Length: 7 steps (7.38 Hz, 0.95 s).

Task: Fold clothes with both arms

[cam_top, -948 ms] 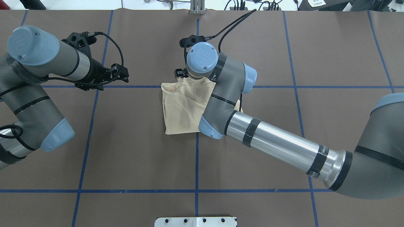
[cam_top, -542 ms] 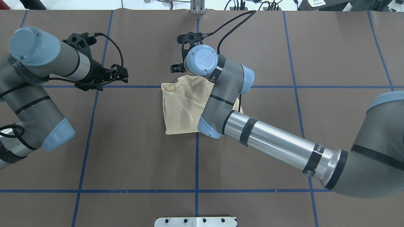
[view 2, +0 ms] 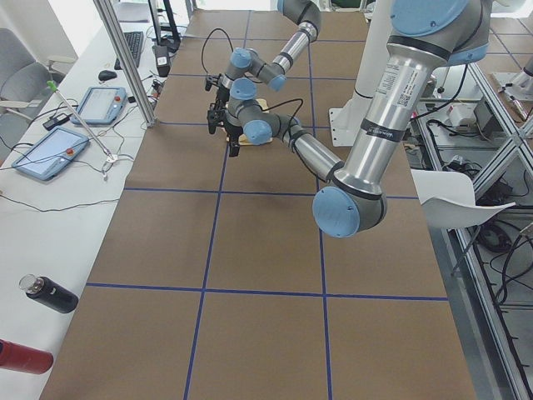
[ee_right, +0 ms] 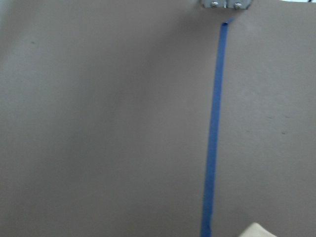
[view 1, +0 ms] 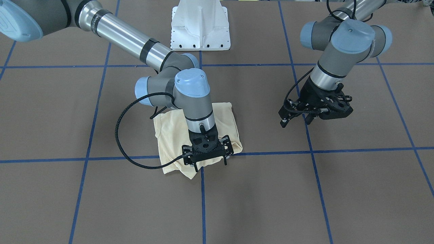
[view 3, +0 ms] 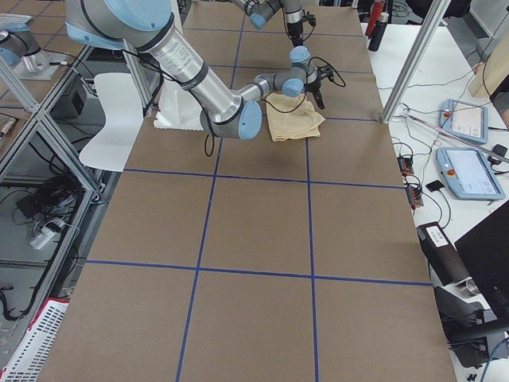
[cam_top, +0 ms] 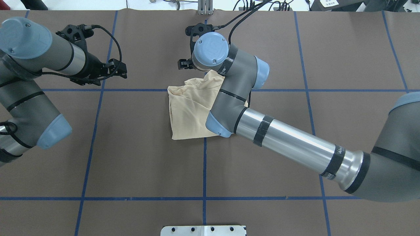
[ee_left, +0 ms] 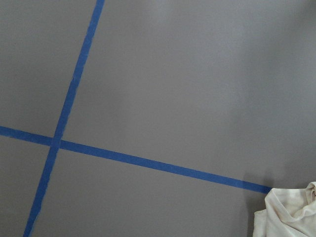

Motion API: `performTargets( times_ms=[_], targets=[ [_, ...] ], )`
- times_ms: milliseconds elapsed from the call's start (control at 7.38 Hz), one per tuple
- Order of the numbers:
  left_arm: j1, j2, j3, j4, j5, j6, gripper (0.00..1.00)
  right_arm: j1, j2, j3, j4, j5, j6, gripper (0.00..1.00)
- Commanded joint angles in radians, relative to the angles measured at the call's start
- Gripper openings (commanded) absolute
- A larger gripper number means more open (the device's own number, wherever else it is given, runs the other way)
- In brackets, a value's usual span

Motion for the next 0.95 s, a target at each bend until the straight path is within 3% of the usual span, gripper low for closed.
performTargets(
  times_ms=[0, 406, 542, 813],
  targets=[
    [-0.081, 0.039, -0.01, 0.002, -0.048, 0.173, 0.99, 0.091, -0.086, 0.208, -0.242, 0.181, -0.037, 0.99],
    [-0.213, 0.138, -0.017, -0.007, -0.09, 0.454, 1.0, 0.254, -0.232, 0.422, -0.519, 0.352, -0.309, 1.0],
    [-0.273, 0.174, -0.018, -0.008, -0.115, 0.52, 1.0, 0.297, -0.295, 0.504, -0.607, 0.358, -0.42, 1.0],
    [-0.402, 0.198, -0.01, -0.007, -0.182, 0.614, 1.0, 0.422, -0.463, 0.645, -0.645, 0.456, -0.604, 1.0]
  ],
)
